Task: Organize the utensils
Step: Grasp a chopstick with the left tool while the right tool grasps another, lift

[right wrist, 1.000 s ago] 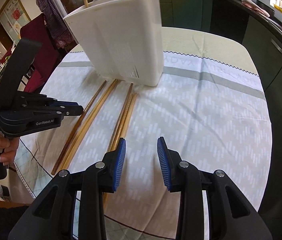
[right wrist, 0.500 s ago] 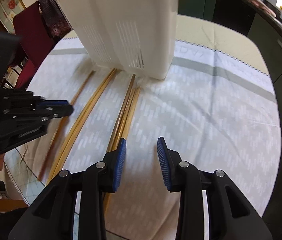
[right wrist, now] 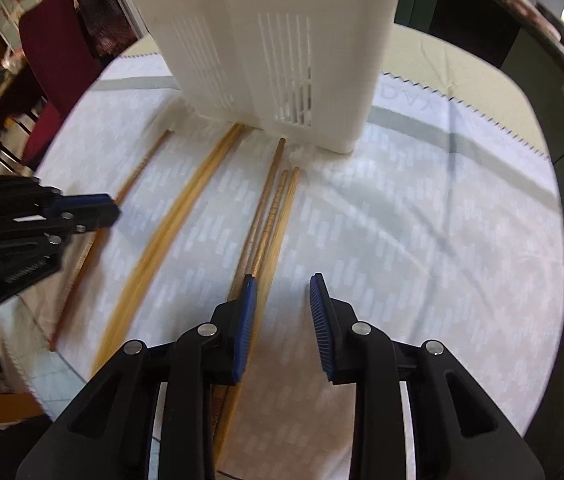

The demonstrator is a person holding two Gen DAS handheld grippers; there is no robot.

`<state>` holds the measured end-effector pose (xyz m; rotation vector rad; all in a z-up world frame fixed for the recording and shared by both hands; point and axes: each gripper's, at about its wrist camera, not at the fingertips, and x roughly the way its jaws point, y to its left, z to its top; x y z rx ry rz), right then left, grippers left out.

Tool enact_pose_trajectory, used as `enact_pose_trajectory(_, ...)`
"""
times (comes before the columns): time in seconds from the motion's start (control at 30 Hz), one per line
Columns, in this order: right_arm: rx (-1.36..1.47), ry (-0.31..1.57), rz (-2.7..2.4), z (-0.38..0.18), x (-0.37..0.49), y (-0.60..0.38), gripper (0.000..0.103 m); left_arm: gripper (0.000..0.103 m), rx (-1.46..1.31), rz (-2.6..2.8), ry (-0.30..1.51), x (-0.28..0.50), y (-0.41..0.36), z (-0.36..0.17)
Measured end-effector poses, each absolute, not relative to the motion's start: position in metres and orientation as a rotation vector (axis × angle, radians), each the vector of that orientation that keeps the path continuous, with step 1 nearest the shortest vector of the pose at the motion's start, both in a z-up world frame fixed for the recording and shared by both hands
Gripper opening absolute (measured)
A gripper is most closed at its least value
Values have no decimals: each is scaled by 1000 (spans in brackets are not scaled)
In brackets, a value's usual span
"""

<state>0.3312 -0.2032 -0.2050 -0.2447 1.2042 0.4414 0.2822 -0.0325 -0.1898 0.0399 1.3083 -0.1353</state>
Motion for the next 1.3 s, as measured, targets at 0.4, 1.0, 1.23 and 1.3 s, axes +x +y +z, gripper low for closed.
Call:
enact_pose_trajectory(0.4,-330,1226,452,-209,329,-175,13,9,-5,-123,1357,292,-22,-187)
enact_pose_trajectory(1.0,-255,1171,480,-198,327,-184,7,7,5,-116,1331,308,-37,-176)
enact_pose_trajectory(1.23,-173,1054,502,-155,307,-212,7,7,-6,-143,1223,297,-34,-132)
enact_pose_trajectory(1.3,-143,1023,511,-143,299,-225,7,7,-4,-149,1198,290,-34,-123)
